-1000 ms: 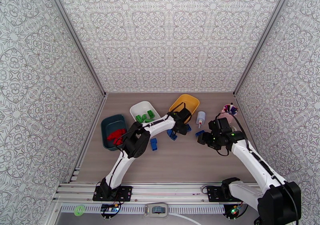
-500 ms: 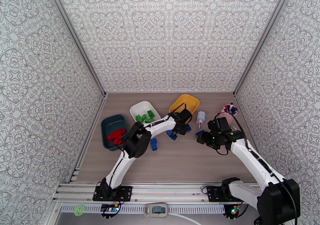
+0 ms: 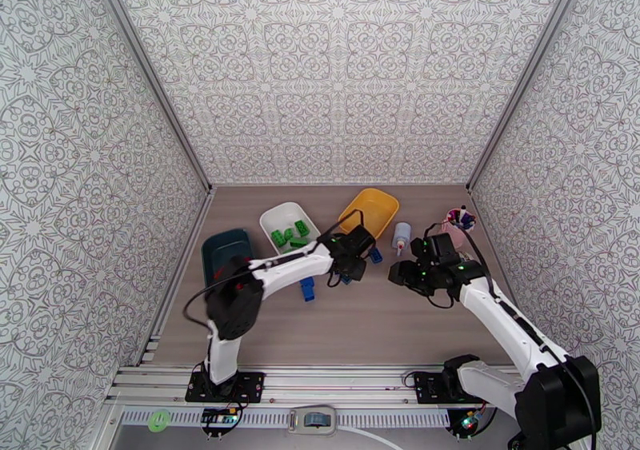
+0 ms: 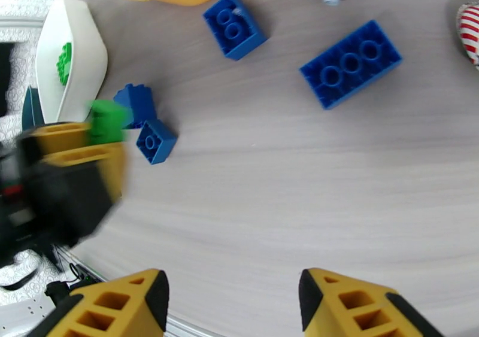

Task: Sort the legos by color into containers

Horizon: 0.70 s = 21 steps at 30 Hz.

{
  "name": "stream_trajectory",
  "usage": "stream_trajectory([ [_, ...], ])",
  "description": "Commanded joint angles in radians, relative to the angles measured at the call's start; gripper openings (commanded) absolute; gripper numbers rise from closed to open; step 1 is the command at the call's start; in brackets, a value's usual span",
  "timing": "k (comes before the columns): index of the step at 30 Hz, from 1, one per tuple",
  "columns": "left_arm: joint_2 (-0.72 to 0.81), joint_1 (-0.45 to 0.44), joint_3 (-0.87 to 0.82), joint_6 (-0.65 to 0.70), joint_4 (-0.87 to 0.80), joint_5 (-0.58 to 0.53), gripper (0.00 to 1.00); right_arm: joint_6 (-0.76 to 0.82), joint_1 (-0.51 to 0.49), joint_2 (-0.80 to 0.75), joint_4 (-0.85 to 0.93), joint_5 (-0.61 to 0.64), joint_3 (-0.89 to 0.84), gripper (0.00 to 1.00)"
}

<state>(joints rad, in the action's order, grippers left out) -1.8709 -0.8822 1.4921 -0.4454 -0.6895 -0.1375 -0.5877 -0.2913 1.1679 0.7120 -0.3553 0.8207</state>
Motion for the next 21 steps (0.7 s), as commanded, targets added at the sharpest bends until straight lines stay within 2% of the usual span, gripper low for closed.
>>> stream_trajectory([
  [1, 0.106, 0.026, -0.072, -0.044, 0.021, -0.040, 0.39, -0.030, -0.058, 0.036, -0.035, 0.004, 0.041, 0.62],
  [6, 0.219, 0.121, -0.154, -0.058, -0.013, -0.071, 0.39, -0.049, -0.163, 0.096, -0.049, 0.055, 0.092, 0.62],
  [11, 0.273, 0.275, -0.191, -0.052, -0.038, -0.064, 0.40, -0.055, -0.263, 0.166, -0.044, 0.114, 0.163, 0.63],
  [18, 0.190, 0.444, -0.116, -0.008, -0.033, 0.027, 0.43, -0.042, -0.361, 0.282, -0.029, 0.166, 0.262, 0.65],
  [21, 0.141, 0.468, -0.062, -0.001, -0.050, 0.050, 0.54, -0.021, -0.384, 0.339, -0.005, 0.192, 0.302, 0.66],
])
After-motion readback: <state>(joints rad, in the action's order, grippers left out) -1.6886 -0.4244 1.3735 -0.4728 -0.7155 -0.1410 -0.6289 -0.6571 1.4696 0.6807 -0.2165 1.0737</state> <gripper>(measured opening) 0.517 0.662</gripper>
